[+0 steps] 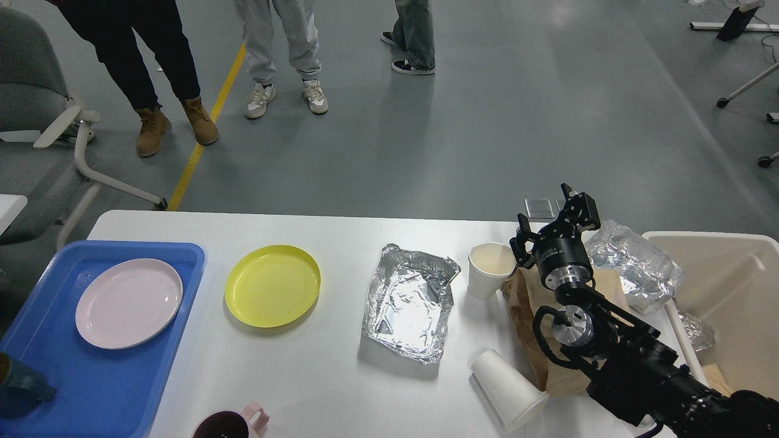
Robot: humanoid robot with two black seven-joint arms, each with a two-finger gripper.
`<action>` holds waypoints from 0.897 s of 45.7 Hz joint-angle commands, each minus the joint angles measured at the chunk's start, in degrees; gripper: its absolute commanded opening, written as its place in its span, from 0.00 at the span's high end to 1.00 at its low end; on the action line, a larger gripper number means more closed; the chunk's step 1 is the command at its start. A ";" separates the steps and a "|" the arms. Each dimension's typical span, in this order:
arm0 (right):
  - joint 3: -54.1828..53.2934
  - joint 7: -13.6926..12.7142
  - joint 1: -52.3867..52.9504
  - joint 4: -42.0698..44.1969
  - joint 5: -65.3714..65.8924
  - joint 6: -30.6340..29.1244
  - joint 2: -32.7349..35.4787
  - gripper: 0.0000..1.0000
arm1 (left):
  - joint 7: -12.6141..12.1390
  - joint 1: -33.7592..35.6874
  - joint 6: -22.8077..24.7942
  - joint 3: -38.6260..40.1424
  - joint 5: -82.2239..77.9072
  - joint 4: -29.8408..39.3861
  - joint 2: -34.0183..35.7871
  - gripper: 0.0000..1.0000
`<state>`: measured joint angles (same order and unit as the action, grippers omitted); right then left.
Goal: Tidy desktop
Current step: 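Move the left gripper down toward the pink mug near the table edge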
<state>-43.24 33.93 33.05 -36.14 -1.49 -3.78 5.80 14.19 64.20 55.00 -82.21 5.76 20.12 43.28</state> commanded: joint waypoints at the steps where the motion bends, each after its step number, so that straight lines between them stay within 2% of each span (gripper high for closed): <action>1: 0.00 0.00 0.00 0.02 0.00 0.00 0.00 0.00 | 0.22 5.84 0.00 -3.65 -0.04 1.50 -1.44 0.06; 12: 0.00 0.00 0.00 -0.07 0.00 0.00 0.00 0.00 | 0.05 20.34 0.00 -11.65 -0.04 10.29 -10.05 0.04; 21: 0.00 0.00 0.00 -0.07 0.00 0.00 0.00 0.00 | -0.13 30.19 0.00 -16.31 -0.22 20.30 -24.81 0.04; 32: 0.00 0.00 0.00 0.02 0.00 0.00 0.00 0.00 | -0.57 36.69 0.00 -12.45 -0.48 31.29 -39.67 0.04; 41: 0.00 0.00 0.00 0.02 0.00 0.00 0.00 0.00 | -0.92 38.98 0.00 -9.19 -0.57 37.80 -44.42 0.04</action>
<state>-43.24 33.93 33.05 -36.12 -1.50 -3.78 5.80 13.35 102.00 54.99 -92.36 5.21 54.50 1.05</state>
